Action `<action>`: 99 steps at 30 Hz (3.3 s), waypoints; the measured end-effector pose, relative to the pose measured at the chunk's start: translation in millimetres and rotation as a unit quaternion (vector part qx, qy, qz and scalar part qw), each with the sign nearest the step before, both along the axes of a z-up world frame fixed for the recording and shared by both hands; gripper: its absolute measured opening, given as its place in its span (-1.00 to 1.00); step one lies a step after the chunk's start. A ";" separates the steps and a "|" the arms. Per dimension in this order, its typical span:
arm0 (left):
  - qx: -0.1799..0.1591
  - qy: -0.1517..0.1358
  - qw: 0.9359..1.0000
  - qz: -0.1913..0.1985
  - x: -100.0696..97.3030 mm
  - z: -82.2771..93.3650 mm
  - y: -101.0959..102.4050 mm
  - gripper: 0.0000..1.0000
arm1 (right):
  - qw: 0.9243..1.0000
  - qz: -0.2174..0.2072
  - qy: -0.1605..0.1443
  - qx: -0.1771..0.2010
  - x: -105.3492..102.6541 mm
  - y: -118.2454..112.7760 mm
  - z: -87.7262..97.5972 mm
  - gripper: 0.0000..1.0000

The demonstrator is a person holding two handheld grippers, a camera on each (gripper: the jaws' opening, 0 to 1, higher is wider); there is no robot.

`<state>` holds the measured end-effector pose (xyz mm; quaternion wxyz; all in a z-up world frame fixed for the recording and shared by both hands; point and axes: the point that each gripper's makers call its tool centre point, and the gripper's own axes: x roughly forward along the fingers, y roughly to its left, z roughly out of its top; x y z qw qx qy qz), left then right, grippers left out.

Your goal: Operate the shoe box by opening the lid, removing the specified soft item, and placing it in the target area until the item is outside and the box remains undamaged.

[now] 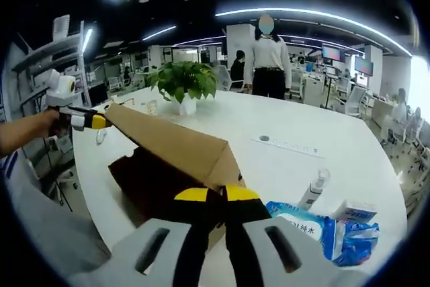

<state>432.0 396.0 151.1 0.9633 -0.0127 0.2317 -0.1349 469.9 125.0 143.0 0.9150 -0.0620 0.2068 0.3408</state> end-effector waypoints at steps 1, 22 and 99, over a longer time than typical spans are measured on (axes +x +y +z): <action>0.004 0.002 1.000 -0.002 -1.4 -1.8 -0.4 -0.54 | 1.000 0.004 -0.002 -0.003 -1.6 0.1 -0.7 -0.88; 0.037 0.021 0.998 -0.054 -34.6 -36.3 -8.3 -0.36 | 0.994 0.087 -0.016 -0.071 -38.9 2.3 -34.8 -0.74; 0.054 0.099 0.990 -0.085 -41.4 -110.6 -13.4 -0.37 | 0.984 0.130 0.028 -0.120 -47.4 4.6 -104.9 -0.59</action>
